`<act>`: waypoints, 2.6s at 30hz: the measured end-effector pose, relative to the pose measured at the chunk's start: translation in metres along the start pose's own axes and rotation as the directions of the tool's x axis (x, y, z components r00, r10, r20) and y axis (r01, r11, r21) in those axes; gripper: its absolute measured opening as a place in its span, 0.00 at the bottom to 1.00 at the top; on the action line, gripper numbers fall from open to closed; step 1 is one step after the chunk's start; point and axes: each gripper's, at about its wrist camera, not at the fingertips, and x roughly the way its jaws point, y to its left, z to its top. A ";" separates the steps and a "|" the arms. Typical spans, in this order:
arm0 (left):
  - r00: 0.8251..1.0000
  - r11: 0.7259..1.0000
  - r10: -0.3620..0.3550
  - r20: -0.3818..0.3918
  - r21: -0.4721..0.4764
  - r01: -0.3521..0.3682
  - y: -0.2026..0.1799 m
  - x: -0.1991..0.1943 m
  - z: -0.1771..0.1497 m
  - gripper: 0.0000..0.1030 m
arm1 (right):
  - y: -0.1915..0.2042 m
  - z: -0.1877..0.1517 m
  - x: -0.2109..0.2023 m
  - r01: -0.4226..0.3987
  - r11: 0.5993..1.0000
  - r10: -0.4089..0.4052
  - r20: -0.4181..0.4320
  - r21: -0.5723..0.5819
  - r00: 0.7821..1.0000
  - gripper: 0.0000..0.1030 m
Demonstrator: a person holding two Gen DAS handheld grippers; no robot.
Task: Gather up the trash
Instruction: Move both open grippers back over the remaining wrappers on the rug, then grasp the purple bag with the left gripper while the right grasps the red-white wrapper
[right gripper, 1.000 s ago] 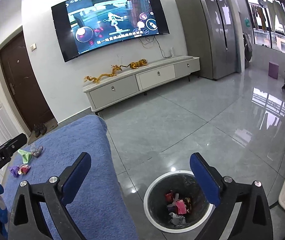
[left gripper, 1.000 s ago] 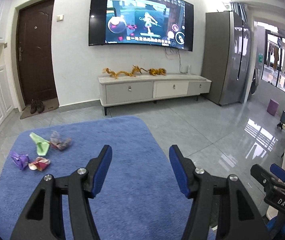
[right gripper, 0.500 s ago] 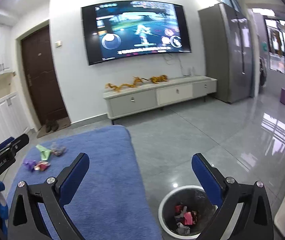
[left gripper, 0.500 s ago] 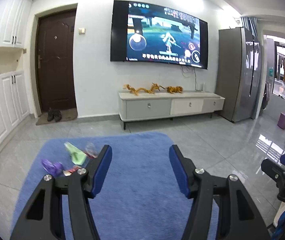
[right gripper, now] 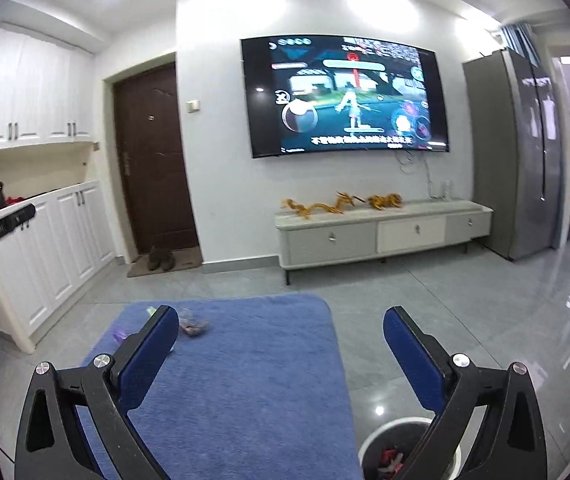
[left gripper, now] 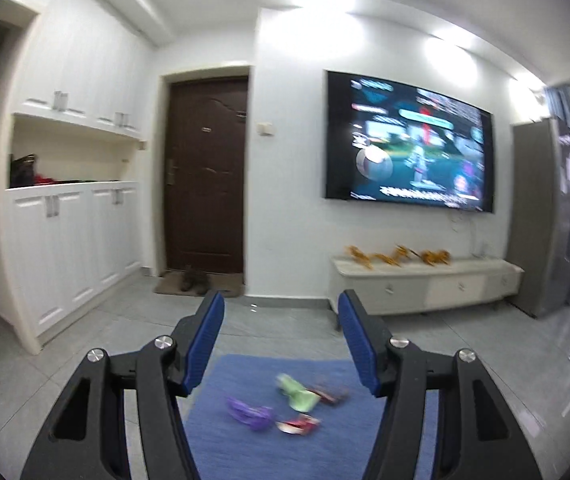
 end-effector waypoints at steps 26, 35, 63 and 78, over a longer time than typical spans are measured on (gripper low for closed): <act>0.987 0.989 0.138 0.078 -0.067 -0.133 0.096 -0.027 0.072 0.60 | 0.014 0.009 -0.002 -0.039 0.999 0.040 0.022 -0.034 0.999 1.00; 0.987 0.993 0.105 0.123 -0.061 -0.098 0.077 -0.041 0.135 0.60 | 0.004 0.018 -0.004 -0.025 0.999 0.026 0.029 -0.034 0.999 1.00; 0.944 0.911 0.242 -0.224 -0.281 -0.301 0.145 0.090 -0.005 0.60 | 0.018 0.015 0.028 -0.107 0.993 0.107 -0.002 -0.040 0.994 1.00; 0.837 0.962 -0.131 -0.532 -0.273 -0.023 0.072 0.240 -0.169 0.60 | 0.061 -0.002 0.154 -0.216 0.976 0.210 -0.164 -0.020 0.964 1.00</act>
